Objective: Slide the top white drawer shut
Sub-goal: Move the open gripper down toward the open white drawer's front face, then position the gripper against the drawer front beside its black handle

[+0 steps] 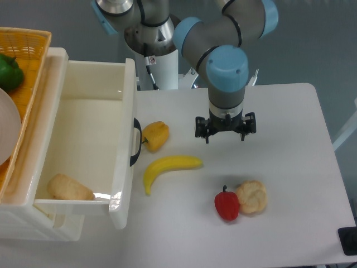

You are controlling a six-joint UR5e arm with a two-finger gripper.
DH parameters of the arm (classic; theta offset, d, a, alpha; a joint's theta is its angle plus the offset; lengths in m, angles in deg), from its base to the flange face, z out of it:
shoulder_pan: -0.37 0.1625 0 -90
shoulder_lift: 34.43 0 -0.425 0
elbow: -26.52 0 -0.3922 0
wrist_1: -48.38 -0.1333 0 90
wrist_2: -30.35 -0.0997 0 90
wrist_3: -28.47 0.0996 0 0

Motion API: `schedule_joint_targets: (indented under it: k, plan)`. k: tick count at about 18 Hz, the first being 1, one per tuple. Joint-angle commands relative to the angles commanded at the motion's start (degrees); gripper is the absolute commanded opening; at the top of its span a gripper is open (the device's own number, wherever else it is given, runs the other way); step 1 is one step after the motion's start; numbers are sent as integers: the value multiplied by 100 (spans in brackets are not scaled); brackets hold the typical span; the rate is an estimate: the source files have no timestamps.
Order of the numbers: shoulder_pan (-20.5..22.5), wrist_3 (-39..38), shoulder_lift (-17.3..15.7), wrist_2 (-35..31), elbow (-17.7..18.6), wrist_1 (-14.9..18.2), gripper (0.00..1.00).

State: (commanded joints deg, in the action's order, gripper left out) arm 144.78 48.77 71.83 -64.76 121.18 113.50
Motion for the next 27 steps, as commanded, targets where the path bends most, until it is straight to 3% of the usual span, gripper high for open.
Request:
schedule_joint_targets:
  k: [14,27]
  plan:
    - [-493,-1,150,730,114,62,100]
    - [-343,78,281,1451,70,158,100]
